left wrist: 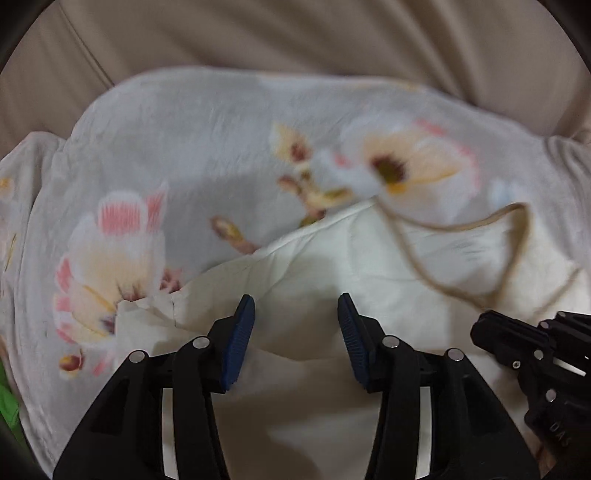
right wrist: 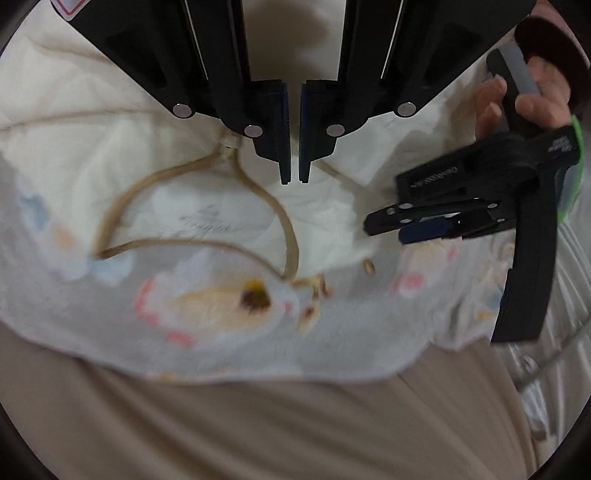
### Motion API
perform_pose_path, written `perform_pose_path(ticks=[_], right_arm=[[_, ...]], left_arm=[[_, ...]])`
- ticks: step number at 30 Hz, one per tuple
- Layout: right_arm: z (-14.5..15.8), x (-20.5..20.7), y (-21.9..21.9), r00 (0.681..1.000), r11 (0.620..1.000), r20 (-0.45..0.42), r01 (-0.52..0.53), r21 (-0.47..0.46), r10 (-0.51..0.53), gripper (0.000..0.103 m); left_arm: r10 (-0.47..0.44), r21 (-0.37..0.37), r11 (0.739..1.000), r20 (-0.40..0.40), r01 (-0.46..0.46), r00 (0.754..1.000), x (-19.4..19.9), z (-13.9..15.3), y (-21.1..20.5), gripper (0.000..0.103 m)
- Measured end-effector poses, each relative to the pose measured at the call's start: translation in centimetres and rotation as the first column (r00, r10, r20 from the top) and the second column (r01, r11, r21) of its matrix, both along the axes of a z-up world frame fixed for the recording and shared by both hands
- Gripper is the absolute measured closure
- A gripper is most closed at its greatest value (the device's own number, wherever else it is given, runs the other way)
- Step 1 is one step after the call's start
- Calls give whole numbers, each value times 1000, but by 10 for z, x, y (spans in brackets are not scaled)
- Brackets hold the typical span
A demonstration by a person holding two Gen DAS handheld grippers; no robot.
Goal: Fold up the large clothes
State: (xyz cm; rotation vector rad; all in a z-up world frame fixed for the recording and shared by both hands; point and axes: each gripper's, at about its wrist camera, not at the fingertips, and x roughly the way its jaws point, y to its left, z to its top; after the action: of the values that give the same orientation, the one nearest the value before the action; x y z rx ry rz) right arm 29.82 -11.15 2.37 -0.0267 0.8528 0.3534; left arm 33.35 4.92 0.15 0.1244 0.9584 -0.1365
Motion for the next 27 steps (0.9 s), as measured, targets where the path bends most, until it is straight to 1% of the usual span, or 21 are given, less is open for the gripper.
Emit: perform_pose_path(ticks=[1,2,4,5,6,7,8,10,12,13,15,17,18,19,20,21,22,24,25,26,27], right_arm=[[-11,6,-4,1000,999,-13,26,-47,-27,101],[-18,11,-12,998,996,-22,51,-67,-53,103],[-18,12,-44,997,996,-57,49,80,-45,103],[-14,8,-56,997,991,-55,62,118,-56,103],[-5,0,-72,995,987,-23,96,129,-94,103],[4,-8,-84,992,985,16,120,124,-123,100],[14,-18,-100,988,983,57,136,125,-143,95],[28,-31,-124,970,973,116,201,114,-214,95],[36,-34,-144,955,964,144,247,98,-259,95],[35,-29,-152,953,959,127,264,104,-276,95],[21,-15,-157,957,953,51,277,119,-285,96],[6,6,-160,960,957,3,279,86,-280,97],[-2,12,-162,957,956,-12,290,50,-289,103],[-8,14,-163,955,954,-10,296,36,-296,103],[-10,15,-171,949,949,-5,314,41,-314,103],[-9,11,-183,939,937,-1,344,60,-345,103],[-7,8,-196,925,923,3,379,69,-380,103],[3,-8,-225,877,878,43,476,41,-478,103],[9,-20,-235,858,861,66,508,36,-509,103],[16,-36,-246,850,854,81,517,55,-520,101],[25,-57,-255,853,858,97,506,88,-513,101]], left_arm=[[24,23,999,8,-25,1000,5,-7,6,57],[42,19,999,20,-42,999,9,-9,15,57],[85,-8,996,37,-85,996,14,-7,37,60],[120,22,992,61,-122,991,15,-4,46,59],[142,44,988,86,-146,986,16,0,52,60],[156,45,986,114,-162,981,13,7,59,62],[156,24,987,129,-161,979,9,14,63,62],[117,-68,992,148,-107,982,-3,33,59,62],[35,-116,993,162,-16,986,-13,48,31,61],[-17,-122,992,158,36,987,-14,50,11,61],[-141,-121,980,123,155,982,-16,46,-32,61],[-253,-101,961,54,258,966,-13,26,-79,59],[-278,-81,957,20,278,961,-10,13,-95,59],[-281,-37,959,-21,280,960,-6,-3,-108,59],[-269,2,963,-34,269,963,-3,-14,-112,59],[-262,7,965,-19,262,965,-1,-18,-111,59],[-248,2,969,-7,248,969,1,-16,-105,59],[-197,11,980,5,197,980,6,-11,-88,60],[-147,35,989,26,146,989,4,-5,-77,60],[-110,59,993,53,107,992,0,2,-68,62],[-91,69,994,83,86,992,-7,10,-56,62]])
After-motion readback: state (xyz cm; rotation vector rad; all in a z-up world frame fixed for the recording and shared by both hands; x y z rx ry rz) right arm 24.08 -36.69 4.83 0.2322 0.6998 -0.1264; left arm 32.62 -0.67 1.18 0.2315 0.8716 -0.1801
